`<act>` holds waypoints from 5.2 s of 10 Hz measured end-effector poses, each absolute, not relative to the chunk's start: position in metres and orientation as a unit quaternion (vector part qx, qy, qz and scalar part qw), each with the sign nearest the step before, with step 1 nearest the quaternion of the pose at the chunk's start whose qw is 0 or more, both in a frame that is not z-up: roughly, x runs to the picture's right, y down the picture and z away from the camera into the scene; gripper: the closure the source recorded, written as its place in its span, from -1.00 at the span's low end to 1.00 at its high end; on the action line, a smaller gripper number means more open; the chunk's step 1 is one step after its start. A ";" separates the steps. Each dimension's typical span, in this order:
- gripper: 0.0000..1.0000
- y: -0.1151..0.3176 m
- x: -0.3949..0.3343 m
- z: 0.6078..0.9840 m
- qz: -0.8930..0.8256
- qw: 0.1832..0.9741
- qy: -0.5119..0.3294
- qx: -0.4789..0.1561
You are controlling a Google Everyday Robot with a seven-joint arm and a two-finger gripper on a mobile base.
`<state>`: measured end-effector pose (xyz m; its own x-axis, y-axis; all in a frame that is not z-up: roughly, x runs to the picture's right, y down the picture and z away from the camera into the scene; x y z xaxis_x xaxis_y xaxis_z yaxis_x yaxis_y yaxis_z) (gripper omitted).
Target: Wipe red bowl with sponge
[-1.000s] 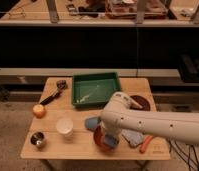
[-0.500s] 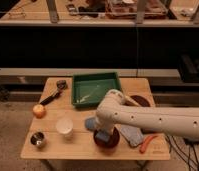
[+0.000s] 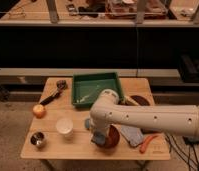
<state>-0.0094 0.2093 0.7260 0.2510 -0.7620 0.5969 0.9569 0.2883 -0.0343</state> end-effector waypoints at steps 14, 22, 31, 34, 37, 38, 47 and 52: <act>1.00 0.206 0.022 0.735 -0.531 0.797 -0.217 -0.187; 1.00 0.198 -0.016 0.706 -0.568 0.776 -0.224 -0.162; 1.00 0.232 0.048 0.692 -0.538 0.794 -0.186 -0.215; 1.00 0.216 0.048 0.711 -0.533 0.801 -0.180 -0.206; 1.00 0.206 0.033 0.732 -0.535 0.801 -0.192 -0.189; 1.00 0.202 0.022 0.738 -0.542 0.797 -0.195 -0.181; 1.00 0.199 -0.018 0.722 -0.582 0.761 -0.230 -0.173; 1.00 0.209 0.028 0.703 -0.570 0.768 -0.210 -0.203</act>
